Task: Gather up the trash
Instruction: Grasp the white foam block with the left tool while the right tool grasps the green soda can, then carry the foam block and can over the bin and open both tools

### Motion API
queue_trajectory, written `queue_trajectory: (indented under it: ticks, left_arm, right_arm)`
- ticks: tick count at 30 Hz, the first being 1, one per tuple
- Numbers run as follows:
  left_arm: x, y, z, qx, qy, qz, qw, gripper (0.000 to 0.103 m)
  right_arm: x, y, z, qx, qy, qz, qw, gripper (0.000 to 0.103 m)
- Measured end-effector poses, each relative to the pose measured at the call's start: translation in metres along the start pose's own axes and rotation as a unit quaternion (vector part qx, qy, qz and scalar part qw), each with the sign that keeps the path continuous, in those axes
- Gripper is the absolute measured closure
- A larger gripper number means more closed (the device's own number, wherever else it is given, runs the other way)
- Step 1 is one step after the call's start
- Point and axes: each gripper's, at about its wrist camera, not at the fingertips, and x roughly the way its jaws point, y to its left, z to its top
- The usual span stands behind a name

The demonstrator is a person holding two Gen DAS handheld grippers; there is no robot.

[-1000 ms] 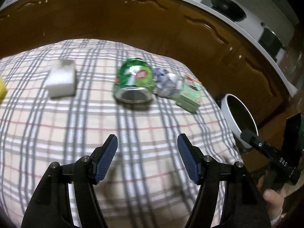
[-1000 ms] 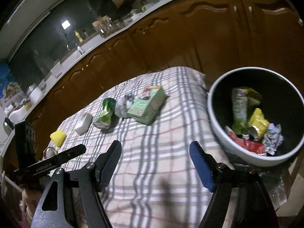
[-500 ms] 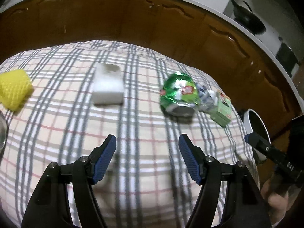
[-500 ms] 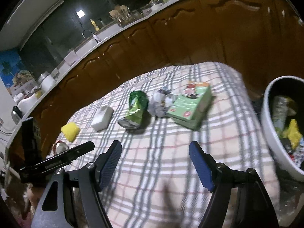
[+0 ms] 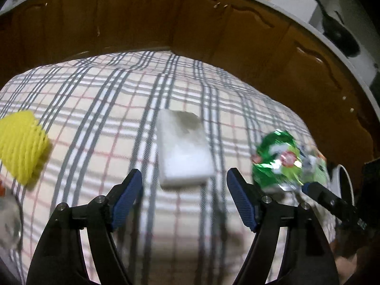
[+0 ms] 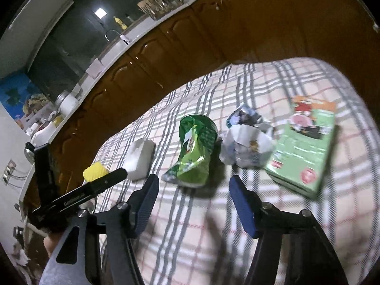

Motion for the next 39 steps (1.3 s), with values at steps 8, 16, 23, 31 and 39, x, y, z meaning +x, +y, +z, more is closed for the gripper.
queue_trajectory:
  ticks: [8, 16, 23, 31, 39]
  left_arm:
    - [0.029, -0.005, 0.013, 0.03, 0.014, 0.009, 0.9994, 0.033]
    - [0.013, -0.017, -0.004, 0.069, -0.001, 0.014, 0.9975, 0.054]
    - [-0.023, -0.039, -0.03, 0.078, -0.017, -0.036, 0.9962, 0.054]
    - [-0.05, -0.089, -0.066, 0.104, -0.012, -0.1, 0.9895, 0.054]
    - [-0.057, -0.143, -0.087, 0.142, 0.005, -0.148, 0.9788, 0.054]
  right_arm:
    - [0.031, -0.006, 0.014, 0.047, 0.014, 0.034, 0.998, 0.043]
    - [0.022, 0.0, 0.009, 0.031, 0.0, 0.017, 0.999, 0.072]
    - [-0.026, -0.004, -0.011, 0.033, -0.025, 0.04, 0.998, 0.072]
    - [-0.092, -0.024, -0.038, 0.032, -0.063, 0.006, 0.997, 0.072]
    - [-0.15, -0.055, -0.059, 0.041, -0.107, -0.054, 0.992, 0.072]
